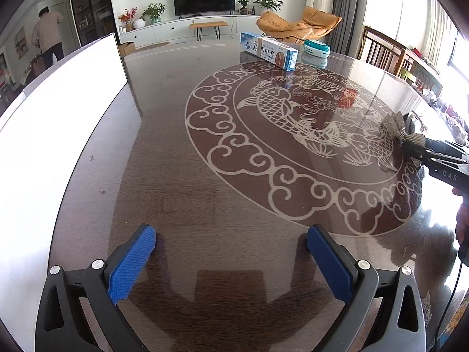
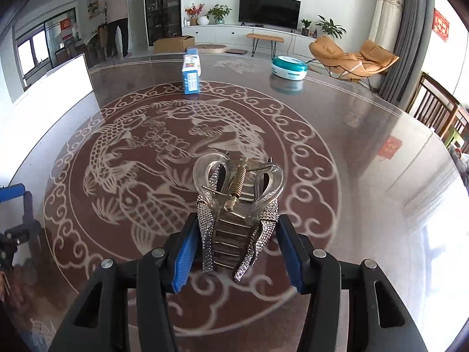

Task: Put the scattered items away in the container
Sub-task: 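Grasp the rhinestone claw hair clip with the right gripper, then move the left gripper to the twine-tied blue-and-white box and grasp it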

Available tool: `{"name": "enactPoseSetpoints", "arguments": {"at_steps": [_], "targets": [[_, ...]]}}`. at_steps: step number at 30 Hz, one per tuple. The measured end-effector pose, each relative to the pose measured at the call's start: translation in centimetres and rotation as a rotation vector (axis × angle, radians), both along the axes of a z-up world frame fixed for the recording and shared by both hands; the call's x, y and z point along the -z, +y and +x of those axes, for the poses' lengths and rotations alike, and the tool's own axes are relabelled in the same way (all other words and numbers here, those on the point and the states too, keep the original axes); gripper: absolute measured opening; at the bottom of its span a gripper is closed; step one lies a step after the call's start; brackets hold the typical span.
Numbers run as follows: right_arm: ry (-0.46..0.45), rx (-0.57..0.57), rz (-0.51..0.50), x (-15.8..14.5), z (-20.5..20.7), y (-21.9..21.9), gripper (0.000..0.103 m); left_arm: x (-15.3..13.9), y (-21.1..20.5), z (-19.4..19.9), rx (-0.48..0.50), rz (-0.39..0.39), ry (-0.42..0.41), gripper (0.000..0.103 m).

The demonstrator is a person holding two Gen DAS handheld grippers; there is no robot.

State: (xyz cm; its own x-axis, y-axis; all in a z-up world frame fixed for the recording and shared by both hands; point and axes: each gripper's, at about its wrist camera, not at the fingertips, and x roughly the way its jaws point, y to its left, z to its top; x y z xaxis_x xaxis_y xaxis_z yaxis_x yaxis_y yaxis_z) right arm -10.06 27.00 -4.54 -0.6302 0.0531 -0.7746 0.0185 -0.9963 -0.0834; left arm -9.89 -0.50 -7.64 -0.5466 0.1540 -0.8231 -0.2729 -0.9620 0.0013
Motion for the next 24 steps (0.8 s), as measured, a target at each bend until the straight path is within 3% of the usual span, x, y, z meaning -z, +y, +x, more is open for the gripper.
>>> {"name": "enactPoseSetpoints", "arguments": {"at_steps": [4, 7, 9, 12, 15, 24], "targets": [[0.003, 0.053, 0.027, -0.3, 2.0, 3.3, 0.053, 0.0, 0.1, -0.1, -0.008, -0.003, -0.001, 0.103], [-0.003, 0.067, -0.01, -0.5, 1.7, 4.6, 0.053, 0.1, 0.3, -0.4, -0.056, -0.003, -0.009, 0.103], [-0.002, 0.067, -0.002, -0.6, 1.7, 4.6, 0.053, 0.1, 1.2, -0.8, -0.099, -0.005, -0.012, 0.103], [-0.004, 0.068, -0.024, -0.5, 1.9, 4.6, 0.054, 0.2, 4.1, -1.7, -0.085, -0.006, -0.012, 0.103], [-0.011, 0.084, -0.073, -0.4, 1.9, 5.4, 0.058, 0.2, 7.3, -3.8, -0.047, -0.006, -0.013, 0.103], [-0.013, 0.099, -0.06, -0.3, 1.9, 5.5, 0.061, 0.3, 14.4, -11.7, -0.059, -0.003, -0.011, 0.103]]}}
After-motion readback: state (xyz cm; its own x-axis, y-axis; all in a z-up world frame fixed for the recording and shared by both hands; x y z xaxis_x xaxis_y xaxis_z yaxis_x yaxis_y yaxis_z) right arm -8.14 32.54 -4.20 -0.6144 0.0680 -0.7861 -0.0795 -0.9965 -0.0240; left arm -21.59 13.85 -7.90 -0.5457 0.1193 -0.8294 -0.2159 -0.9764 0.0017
